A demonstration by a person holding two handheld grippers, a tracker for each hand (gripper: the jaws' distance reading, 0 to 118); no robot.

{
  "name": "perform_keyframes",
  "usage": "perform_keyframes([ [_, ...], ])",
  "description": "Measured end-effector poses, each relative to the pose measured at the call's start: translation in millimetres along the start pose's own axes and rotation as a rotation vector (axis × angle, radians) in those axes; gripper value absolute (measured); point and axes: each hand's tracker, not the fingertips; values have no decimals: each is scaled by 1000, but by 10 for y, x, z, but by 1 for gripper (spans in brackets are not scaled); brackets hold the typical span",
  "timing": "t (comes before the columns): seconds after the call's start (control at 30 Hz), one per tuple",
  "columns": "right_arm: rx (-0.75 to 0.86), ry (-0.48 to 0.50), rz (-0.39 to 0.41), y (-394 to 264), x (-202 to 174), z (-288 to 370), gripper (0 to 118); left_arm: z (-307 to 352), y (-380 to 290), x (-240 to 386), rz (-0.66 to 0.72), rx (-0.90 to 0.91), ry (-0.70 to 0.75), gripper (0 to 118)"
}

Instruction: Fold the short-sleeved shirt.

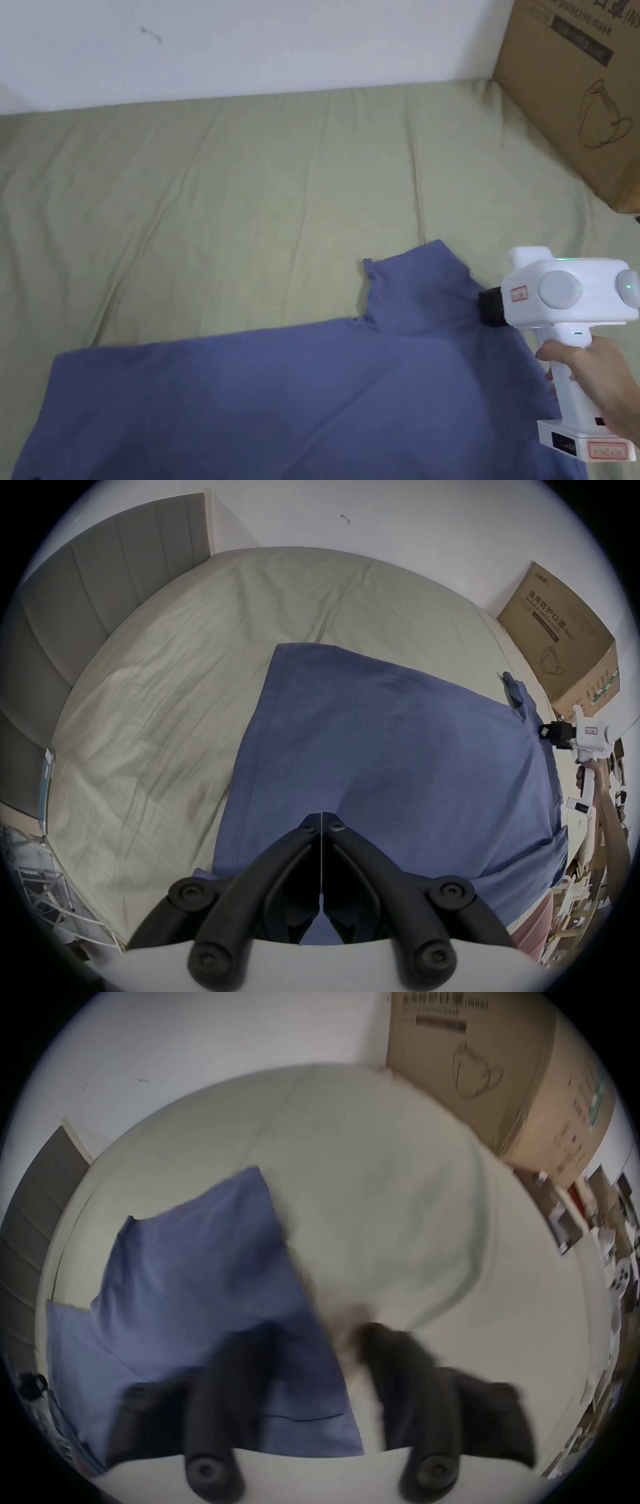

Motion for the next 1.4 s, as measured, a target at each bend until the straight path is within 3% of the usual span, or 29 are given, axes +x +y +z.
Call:
perform_keyframes([
  [0.03, 8, 57, -11, -7, 4, 33, 10, -18, 24, 17, -6, 0, 3, 0],
  [0.07, 1, 57, -49, 0, -8, 42, 1, -21, 32, 23, -11, -2, 4, 0],
  [0.33, 11, 76, -39, 98, -43, 168, 1, -59, 294, -10, -36, 47, 4, 0],
  [0.37, 13, 70, -26, 123, -58, 173, 1, -102, 372, -21, -40, 50, 13, 5],
  [0.4, 15, 73, -22, 126, -66, 182, 1, -158, 464, -42, -51, 52, 14, 17],
  [0.43, 17, 76, -21, 130, -75, 187, 1, -233, 587, -64, -58, 49, 15, 38],
  [0.47, 12, 79, -14, 138, -91, 173, 1, -315, 689, -89, -60, 46, 12, 76],
  [0.5, 9, 74, -5, 138, -113, 161, 1, -428, 810, -108, -63, 37, 11, 96],
  [0.53, 6, 66, 4, 133, -121, 156, 1, -506, 913, -121, -55, 34, 15, 103],
  [0.7, -9, 58, 6, 127, -102, 87, 1, -965, 1414, -149, -40, 45, 74, 101],
  [0.73, -12, 65, -5, 122, -102, 83, 1, -1063, 1470, -168, -16, 42, 72, 99],
  [0.77, -11, 64, -12, 115, -114, 89, 1, -1159, 1495, -179, 22, 21, 48, 85],
  [0.83, -15, 68, -16, 105, -123, 96, 1, -1294, 1434, -132, 73, -78, 17, 82],
  [0.9, -16, 63, -4, 92, -142, 110, 1, -1185, 1341, -26, -74, 13, 89, 59],
  [0.93, -15, 63, 1, 93, -142, 125, 1, -1156, 1348, -7, -53, 1, 96, 42],
  [0.97, -14, 64, 0, 97, -135, 145, 1, -1112, 1358, -21, -41, 0, 88, 35],
  [1.0, -13, 73, -13, 104, -119, 182, 1, -1061, 1386, -37, -34, 0, 86, 35],
  [1.03, 3, 95, -36, 110, -101, 227, 1, -1019, 1401, -57, 5, -7, 28, 7],
  [1.07, 11, 124, -53, 119, -87, 294, 1, -969, 1395, -53, 21, -12, 20, 3],
  [1.4, 136, 167, -18, -272, 46, 1426, 1, 307, 851, -137, -102, 167, -26, 3],
])
